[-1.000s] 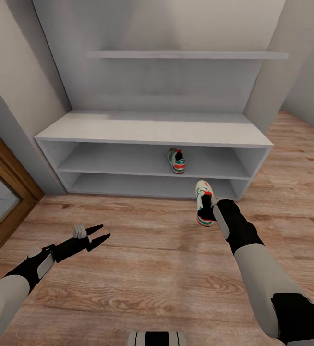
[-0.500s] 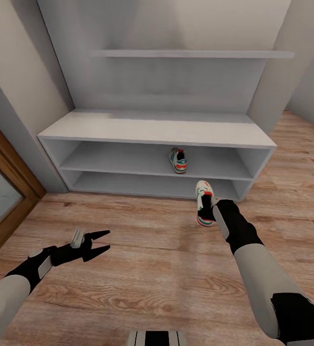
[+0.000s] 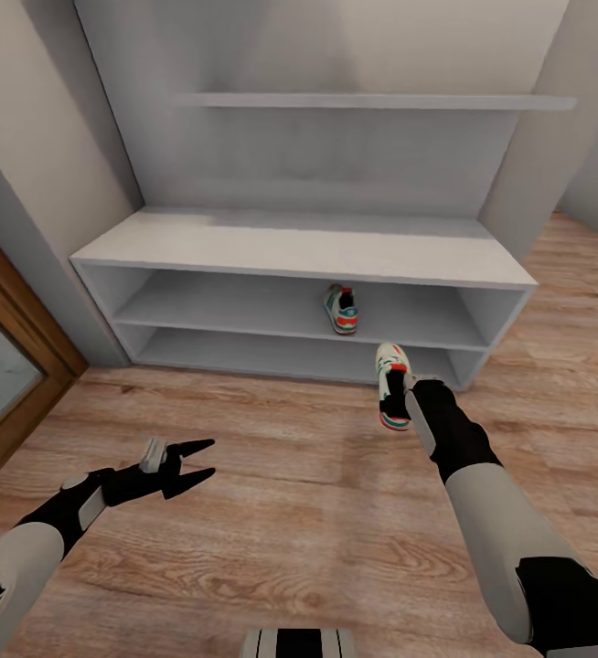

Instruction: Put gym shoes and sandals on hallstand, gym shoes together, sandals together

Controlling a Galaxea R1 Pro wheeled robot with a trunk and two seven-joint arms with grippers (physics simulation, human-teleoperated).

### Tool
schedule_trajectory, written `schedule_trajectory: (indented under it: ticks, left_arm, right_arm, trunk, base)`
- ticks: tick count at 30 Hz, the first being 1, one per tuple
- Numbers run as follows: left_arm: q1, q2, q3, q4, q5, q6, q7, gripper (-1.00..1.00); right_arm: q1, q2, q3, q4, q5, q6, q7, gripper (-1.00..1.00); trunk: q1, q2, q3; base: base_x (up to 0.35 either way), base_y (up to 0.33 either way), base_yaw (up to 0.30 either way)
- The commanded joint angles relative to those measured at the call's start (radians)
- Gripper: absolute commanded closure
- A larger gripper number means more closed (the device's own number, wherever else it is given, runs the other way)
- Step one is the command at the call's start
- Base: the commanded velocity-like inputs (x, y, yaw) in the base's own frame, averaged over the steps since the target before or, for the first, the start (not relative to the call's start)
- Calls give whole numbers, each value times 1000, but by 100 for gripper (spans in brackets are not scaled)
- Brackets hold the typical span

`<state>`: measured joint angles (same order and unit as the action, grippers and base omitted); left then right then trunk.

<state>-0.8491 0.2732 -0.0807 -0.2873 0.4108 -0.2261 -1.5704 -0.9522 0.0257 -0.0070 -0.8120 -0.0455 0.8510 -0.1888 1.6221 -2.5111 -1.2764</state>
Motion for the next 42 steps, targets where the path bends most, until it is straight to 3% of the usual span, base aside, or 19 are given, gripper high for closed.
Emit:
schedule_trajectory:
  ticks: [1, 23, 42]
  left_arm:
    - [-1, 0, -8, 0, 10, -9, 0, -100]
    - [-1, -2, -8, 0, 9, -8, 0, -100]
    - [-1, -3, -9, 0, 10, -9, 0, -100]
  right_arm:
    - [0, 0, -1, -1, -5, 3, -6, 100]
    - [0, 2, -1, 0, -2, 2, -6, 100]
    - [0, 1, -2, -1, -2, 2, -6, 100]
  trunk:
    - [0, 0, -1]
    - [0, 0, -1]
    - [0, 0, -1]
  base:
    - [52, -49, 22]
    - [22, -7, 3]
    - [335, 0, 0]
